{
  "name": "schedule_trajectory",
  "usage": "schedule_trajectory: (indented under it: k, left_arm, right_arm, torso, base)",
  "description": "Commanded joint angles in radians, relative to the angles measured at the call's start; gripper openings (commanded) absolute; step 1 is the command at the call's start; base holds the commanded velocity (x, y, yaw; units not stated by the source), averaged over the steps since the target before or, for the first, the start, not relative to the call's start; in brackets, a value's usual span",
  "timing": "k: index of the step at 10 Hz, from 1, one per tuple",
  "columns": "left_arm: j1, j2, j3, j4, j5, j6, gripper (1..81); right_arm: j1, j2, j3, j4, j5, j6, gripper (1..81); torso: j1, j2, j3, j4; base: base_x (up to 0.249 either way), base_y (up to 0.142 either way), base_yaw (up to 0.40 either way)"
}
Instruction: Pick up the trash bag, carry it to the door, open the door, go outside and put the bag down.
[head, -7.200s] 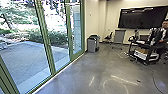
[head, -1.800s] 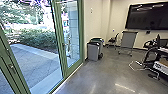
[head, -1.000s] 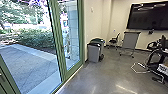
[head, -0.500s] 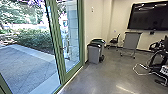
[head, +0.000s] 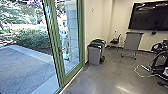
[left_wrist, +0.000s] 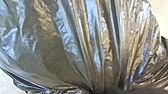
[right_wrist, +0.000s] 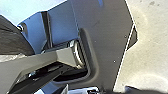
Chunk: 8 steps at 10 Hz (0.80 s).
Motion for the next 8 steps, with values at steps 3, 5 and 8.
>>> schedule_trajectory:
  k: [3,5,8]
  left_arm:
    - [-0.045,0.002,0.001,-0.007,0.066,0.003,1.0]
    - [-0.045,0.002,0.001,-0.007,0.066,0.003,1.0]
    - [-0.045,0.004,0.001,-0.007,0.066,0.003,1.0]
  right_arm:
    - [0.038,0.004,-0.004,-0.005,-0.067,-0.001,81.1]
    - [0.038,0.004,-0.004,-0.005,-0.067,-0.001,81.1]
    - [0.038,0.004,-0.004,-0.005,-0.069,-0.002,81.1]
  torso:
    - [0.0,0.0,0.0,0.0]
    - [0.0,0.0,0.0,0.0]
    - [0.0,0.0,0.0,0.0]
  base:
    - [0.176,0.0,0.0]
    - [0.182,0.0,0.0]
    - [0.183,0.0,0.0]
